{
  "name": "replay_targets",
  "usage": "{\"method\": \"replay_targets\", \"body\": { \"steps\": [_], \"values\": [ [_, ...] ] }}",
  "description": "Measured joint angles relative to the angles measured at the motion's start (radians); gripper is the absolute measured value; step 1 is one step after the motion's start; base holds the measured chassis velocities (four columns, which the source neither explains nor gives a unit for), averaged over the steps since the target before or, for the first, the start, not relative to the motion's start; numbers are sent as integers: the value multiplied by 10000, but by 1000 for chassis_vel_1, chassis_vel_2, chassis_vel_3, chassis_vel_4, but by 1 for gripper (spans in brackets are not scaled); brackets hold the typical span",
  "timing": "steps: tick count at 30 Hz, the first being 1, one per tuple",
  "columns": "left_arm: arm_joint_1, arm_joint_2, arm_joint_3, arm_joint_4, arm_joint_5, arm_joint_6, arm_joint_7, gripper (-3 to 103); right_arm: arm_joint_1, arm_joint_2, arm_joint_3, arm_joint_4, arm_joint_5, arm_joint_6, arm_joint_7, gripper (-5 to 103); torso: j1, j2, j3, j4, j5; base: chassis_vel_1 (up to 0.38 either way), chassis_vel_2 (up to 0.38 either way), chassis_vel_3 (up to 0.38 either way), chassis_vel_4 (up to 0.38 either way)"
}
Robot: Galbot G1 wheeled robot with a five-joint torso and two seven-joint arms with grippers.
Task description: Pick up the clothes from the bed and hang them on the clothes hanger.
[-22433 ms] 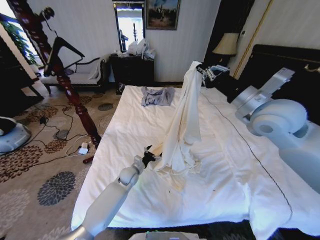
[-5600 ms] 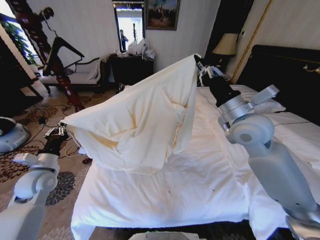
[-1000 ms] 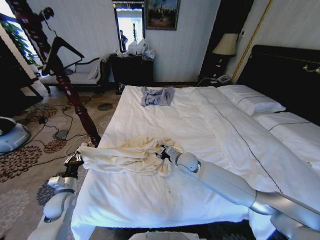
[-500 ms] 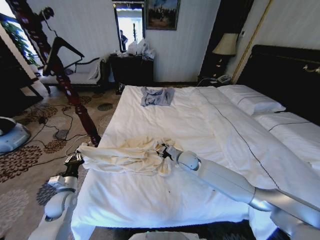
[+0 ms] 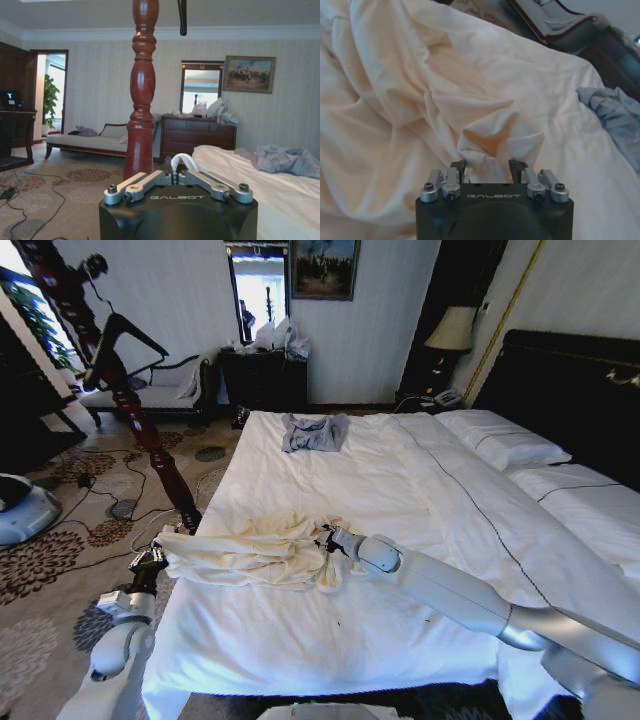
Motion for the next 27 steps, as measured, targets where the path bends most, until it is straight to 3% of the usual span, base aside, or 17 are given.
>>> {"method": "replay_targets", "body": {
  "steps": [15,27],
  "values": [
    [69,-13,-42,-44,-54,-23,1,1,-242,-273,119,252,-474,61,-701,50,0,0,0,-1,1,0,0,0,0],
    [93,-126,4,-69,-36,-23,1,1,-136,-311,100,-312,-1768,873,-1368,50,0,0,0,0,0,0,0,0,0]
  ]
}}
